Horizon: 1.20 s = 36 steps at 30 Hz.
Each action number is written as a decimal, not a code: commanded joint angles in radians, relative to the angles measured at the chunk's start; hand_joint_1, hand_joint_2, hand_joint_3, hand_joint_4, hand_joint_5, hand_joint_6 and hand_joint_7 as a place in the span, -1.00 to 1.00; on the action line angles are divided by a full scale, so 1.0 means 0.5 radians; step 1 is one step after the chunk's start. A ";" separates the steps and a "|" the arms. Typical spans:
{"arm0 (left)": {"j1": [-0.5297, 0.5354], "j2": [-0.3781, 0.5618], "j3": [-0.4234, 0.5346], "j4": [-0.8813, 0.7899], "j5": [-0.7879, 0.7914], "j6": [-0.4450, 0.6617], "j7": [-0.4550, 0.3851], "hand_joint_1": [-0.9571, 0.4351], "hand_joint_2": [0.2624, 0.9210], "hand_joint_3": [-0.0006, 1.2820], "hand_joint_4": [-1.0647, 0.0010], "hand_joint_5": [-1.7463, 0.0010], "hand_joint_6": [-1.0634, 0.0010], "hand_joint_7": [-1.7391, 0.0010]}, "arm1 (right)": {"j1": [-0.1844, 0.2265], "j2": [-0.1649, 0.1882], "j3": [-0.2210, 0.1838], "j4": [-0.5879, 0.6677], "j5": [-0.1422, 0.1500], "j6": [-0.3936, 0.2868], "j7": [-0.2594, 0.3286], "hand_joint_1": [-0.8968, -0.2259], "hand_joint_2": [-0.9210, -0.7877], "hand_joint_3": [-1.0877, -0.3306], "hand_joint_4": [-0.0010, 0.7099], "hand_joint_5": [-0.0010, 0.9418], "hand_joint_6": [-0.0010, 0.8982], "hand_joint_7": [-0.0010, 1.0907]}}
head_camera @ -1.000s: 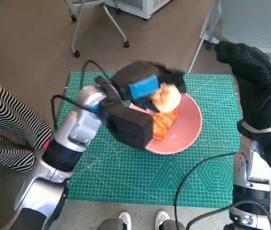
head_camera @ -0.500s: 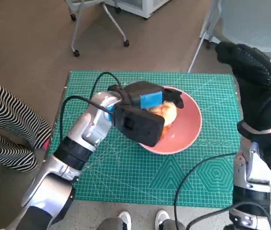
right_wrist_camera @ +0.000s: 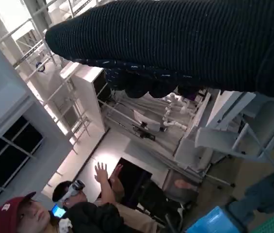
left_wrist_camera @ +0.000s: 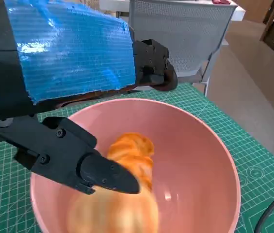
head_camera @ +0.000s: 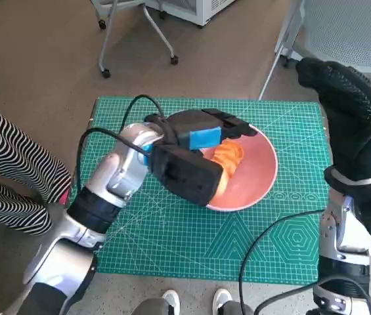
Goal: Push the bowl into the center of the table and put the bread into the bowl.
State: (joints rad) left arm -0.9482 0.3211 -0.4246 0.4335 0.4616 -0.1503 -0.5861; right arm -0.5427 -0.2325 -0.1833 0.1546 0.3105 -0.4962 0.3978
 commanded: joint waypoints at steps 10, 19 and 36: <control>0.039 0.089 0.536 -0.154 -0.736 0.014 -0.242 -0.98 1.00 -0.36 1.00 1.00 1.00 0.74 | 0.011 0.015 0.014 -0.031 -0.001 0.068 -0.022 -0.29 -1.00 0.23 -0.65 -0.99 -1.00 0.12; 0.143 -0.132 0.927 -0.120 -1.296 -0.315 -0.122 -0.98 1.00 -0.06 1.00 1.00 1.00 0.74 | -0.038 0.009 0.037 -0.093 -0.029 0.103 -0.048 -0.25 -1.00 0.24 -0.64 -0.99 -1.00 0.12; 0.382 -0.391 1.054 -0.057 -1.453 -0.834 0.106 -0.82 1.00 -0.22 1.00 1.00 1.00 0.79 | -0.171 -0.002 0.079 -0.015 -0.156 0.059 -0.103 -0.25 -1.00 0.13 -0.64 -0.99 -1.00 0.08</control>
State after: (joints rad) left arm -0.7736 0.1376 0.0903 0.3980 -0.2338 -0.5526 -0.5337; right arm -0.6224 -0.2309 -0.1492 0.1235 0.2561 -0.4666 0.3541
